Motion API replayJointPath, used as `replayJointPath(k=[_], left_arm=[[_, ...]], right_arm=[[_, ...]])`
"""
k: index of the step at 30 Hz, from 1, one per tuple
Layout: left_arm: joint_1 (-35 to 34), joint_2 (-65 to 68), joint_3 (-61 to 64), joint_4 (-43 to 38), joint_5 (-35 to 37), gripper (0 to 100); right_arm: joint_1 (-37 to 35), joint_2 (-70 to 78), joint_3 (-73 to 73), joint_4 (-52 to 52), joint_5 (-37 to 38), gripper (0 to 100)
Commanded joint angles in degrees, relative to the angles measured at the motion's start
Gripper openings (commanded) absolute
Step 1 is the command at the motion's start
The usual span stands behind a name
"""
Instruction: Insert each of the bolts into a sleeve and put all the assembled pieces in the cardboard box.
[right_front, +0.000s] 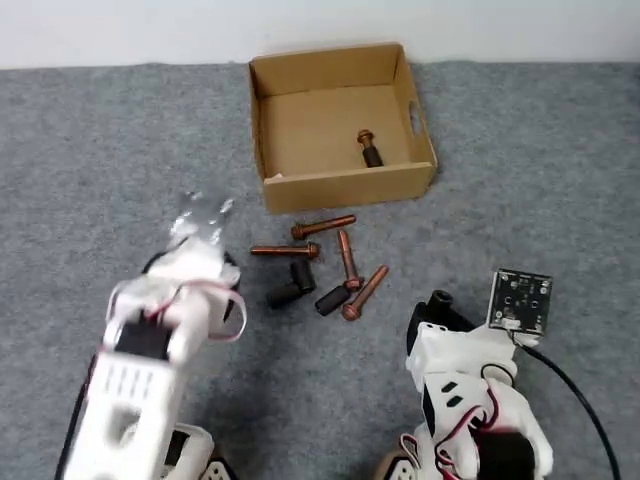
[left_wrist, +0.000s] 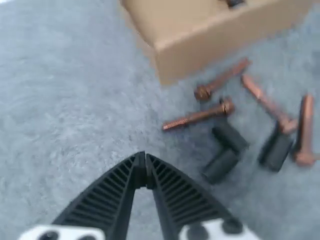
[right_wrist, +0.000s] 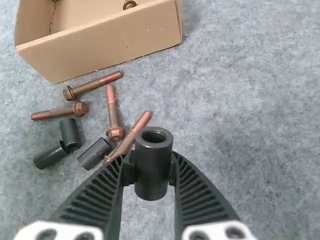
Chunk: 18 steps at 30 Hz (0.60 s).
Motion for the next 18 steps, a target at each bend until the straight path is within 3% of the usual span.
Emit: replayJointPath(k=[1, 9, 18], left_arm=[[0.53, 19.43, -11.65, 0.79, -11.43, 1], [0.70, 43.96, -34.77, 8.44, -28.31, 1], [2.81, 62.68, -59.47, 19.52, -39.21, 11]], right_arm=[[0.66, 0.04, -0.09, -0.48, 0.35, 0.8], [0.75, -0.13, -0.09, -0.48, 0.35, 0.8], [0.75, -0.22, -0.09, -0.48, 0.35, 0.8]])
